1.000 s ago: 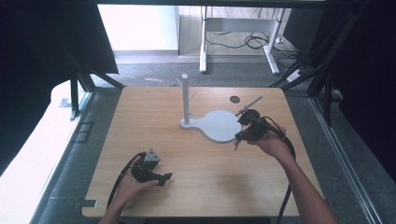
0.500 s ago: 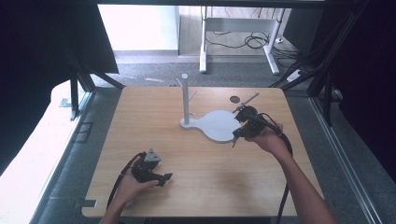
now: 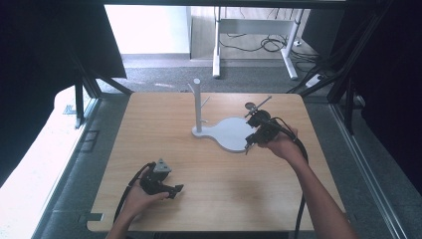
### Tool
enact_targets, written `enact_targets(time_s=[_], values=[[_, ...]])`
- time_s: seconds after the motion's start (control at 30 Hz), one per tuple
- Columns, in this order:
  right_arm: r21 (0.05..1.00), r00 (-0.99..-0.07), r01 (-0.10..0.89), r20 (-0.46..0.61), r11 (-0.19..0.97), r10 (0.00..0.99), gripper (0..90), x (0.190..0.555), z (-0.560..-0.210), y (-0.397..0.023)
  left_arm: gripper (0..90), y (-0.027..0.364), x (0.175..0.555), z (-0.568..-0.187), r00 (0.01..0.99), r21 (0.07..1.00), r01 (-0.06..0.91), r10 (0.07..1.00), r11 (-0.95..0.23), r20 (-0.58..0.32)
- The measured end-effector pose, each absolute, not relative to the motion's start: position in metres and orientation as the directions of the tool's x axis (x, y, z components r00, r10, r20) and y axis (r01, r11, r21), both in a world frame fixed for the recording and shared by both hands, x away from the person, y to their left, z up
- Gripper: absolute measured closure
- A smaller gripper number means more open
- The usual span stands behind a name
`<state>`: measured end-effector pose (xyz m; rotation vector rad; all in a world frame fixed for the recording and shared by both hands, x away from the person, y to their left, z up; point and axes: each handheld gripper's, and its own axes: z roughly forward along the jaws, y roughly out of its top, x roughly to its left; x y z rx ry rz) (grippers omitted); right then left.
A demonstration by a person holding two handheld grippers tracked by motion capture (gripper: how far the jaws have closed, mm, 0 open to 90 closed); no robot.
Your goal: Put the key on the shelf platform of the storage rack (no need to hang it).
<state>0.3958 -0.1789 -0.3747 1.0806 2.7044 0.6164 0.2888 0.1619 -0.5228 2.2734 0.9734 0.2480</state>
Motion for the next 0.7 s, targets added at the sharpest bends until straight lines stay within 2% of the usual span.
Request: enact_targets(time_s=[0.7], values=[[0.422, -0.708, 0.643, 0.008, 0.639, 0.706, 89.6, 0.415, -0.382, -0.174, 21.6, 0.163, 0.289, -0.523, 0.704, 0.627, 0.584, 0.706, -0.515, -0.076]])
